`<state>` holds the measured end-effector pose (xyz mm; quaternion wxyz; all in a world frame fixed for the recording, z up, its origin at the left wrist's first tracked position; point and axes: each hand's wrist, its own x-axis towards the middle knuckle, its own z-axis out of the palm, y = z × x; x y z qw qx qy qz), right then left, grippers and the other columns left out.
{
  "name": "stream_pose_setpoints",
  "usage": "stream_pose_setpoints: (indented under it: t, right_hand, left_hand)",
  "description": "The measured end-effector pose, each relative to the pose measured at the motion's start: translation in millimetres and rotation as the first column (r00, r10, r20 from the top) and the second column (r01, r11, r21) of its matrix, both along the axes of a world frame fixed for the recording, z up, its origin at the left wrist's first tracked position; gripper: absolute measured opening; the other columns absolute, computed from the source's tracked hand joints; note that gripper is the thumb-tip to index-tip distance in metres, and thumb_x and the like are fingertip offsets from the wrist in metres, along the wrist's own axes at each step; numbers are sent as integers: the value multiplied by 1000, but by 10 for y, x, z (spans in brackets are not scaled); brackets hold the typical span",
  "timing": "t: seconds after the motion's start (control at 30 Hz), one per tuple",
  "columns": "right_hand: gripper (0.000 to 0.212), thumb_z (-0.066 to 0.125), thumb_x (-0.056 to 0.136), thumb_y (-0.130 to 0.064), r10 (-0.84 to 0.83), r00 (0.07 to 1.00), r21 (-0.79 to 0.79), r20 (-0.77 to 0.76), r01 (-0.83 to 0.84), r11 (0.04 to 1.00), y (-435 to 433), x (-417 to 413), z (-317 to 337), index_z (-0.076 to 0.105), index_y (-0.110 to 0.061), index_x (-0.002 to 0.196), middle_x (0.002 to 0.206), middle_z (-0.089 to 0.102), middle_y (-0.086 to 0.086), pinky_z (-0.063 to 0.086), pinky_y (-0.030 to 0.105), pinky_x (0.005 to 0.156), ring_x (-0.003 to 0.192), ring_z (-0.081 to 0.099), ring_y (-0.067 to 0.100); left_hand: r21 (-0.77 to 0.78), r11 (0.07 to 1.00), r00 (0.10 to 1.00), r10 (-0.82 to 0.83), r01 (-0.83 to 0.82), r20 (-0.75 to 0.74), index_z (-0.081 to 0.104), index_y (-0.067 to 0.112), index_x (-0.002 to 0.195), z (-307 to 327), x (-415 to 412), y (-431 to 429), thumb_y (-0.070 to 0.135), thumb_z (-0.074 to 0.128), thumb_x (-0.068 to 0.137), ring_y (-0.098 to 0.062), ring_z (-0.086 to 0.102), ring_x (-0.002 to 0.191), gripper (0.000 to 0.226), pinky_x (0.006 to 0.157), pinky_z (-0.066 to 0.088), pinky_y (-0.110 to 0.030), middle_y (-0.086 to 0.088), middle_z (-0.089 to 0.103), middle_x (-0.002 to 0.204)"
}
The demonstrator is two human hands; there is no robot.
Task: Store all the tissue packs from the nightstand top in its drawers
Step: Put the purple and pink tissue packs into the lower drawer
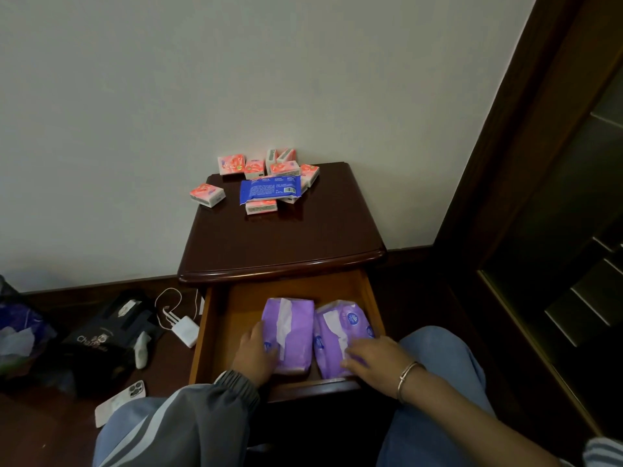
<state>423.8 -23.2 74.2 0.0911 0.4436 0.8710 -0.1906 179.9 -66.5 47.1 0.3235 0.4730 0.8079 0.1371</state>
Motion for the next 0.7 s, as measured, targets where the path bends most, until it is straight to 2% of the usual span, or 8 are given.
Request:
stream_pose_setpoints:
  t: [0.07,0.13,0.23,0.3,0.47,0.57,0.7]
  right_hand:
    - [44,23,100,-45,71,993,-98,95,-61,993,-35,-47,-33,55,-23,119,123,58,8,25,42,103,118,48,25]
    - [45,16,101,-43,62,990,-195,128,-36,980,-41,-82,-52,46,-25,130,128,54,13,24,44,105,121,46,29]
    - [57,14,98,-51,81,985,-303,150,-33,953,-22,-121,-48,45,-20,134,134,50,16,33,40,104,121,47,33]
    - [60,15,97,-54,66,992,-331,109,-26,943,-31,-125,-48,49,-17,130,133,51,15,38,36,101,118,50,31]
    - [46,28,97,-51,-25,997,-211,-69,10,977,-38,-27,-66,57,-17,109,115,61,8,42,26,79,105,56,24]
    - [41,36,97,-46,-67,981,-136,-183,42,990,1,39,-6,60,-18,115,121,62,4,46,28,88,108,56,21]
    - [36,51,94,-37,-68,902,45,-427,97,994,205,94,149,60,-19,124,126,61,-1,37,22,99,120,52,14]
  left_hand:
    - [-30,996,996,79,-78,27,30,8,143,0,-8,43,26,55,94,-29,50,123,57,96,41,-34,-14,45,141]
    - [-92,991,995,94,-95,-18,36,6,139,8,-12,67,26,51,96,-29,54,119,49,94,42,-33,-14,51,135]
    - [-165,985,992,37,-57,-123,50,7,128,5,-26,74,24,49,97,-26,57,114,35,96,45,-31,-13,57,128]
    - [-197,980,990,7,-35,-143,57,9,117,-12,-51,72,19,52,95,-23,59,108,25,92,48,-28,-11,61,120]
    - [-277,954,978,-159,117,-134,61,9,108,6,-68,53,15,57,91,-22,61,104,19,89,49,-27,-10,63,113]
    - [-286,941,972,-215,180,-97,62,8,109,74,-65,40,24,60,90,-21,61,101,24,85,47,-26,-10,64,112]
    - [-204,967,981,-174,153,-89,64,14,107,270,-190,45,34,53,94,-14,58,85,26,73,43,-23,-4,65,101]
